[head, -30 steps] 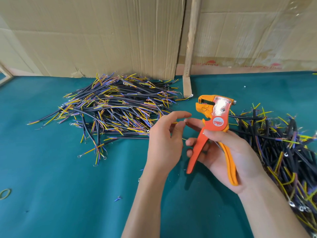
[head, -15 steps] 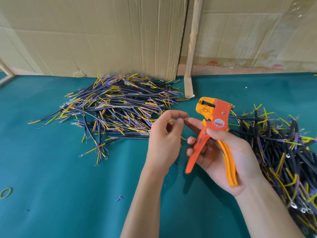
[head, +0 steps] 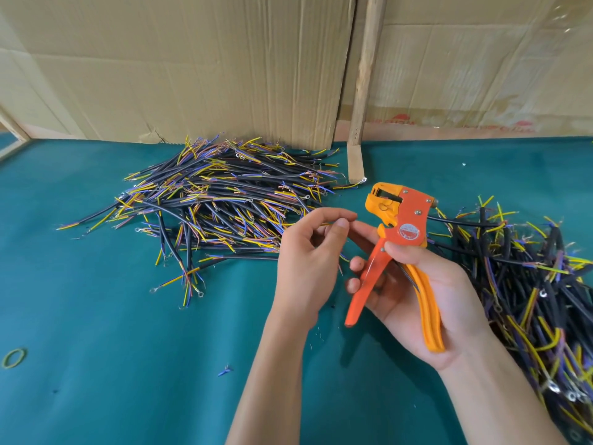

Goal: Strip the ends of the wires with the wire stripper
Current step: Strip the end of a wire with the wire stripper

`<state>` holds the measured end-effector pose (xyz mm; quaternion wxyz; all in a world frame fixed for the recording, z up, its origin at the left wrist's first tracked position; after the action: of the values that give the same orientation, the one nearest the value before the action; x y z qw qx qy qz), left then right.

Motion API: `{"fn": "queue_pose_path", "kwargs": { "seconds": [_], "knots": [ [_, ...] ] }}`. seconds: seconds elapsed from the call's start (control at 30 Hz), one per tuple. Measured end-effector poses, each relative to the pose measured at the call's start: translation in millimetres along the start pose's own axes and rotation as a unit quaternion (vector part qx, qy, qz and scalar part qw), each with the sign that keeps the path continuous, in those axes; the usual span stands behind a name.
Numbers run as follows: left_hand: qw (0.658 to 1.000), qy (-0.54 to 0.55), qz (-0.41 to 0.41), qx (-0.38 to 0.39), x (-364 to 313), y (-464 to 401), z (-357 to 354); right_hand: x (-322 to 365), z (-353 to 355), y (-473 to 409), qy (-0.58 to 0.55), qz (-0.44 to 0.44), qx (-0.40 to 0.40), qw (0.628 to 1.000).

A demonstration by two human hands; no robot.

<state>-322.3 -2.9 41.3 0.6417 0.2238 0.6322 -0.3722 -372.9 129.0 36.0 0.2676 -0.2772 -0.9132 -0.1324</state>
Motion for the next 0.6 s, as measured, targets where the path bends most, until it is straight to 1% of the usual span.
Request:
{"fn": "queue_pose_path", "kwargs": {
  "seconds": [0.17,0.27,0.47,0.6],
  "knots": [
    [1.0,0.008,-0.005,-0.006,-1.7,-0.2,1.6,3.1,-1.2,1.0,0.019,0.001,0.023,1.0],
    [1.0,0.026,-0.001,-0.002,-2.2,0.3,1.4,4.9,-0.7,2.0,0.038,0.002,0.02,0.999],
    [0.996,0.083,0.036,0.013,-4.3,-0.1,1.2,5.2,-3.0,3.5,0.045,0.01,0.019,0.999],
    [0.998,0.061,0.022,-0.026,-5.6,1.7,-0.8,4.9,-2.6,3.2,0.054,0.008,0.029,0.998]
  ]
}}
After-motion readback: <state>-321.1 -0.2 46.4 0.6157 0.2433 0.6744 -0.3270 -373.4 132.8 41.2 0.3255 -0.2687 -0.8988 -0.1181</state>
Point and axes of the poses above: each hand's wrist, its own y-axis away from the middle knuckle, its own z-axis out of the back of the hand, x = y × z, the point moved 2 cm from there along -y, towards the middle knuckle, and after that the axes turned 6 degrees about -y, right-handed, at the moved point
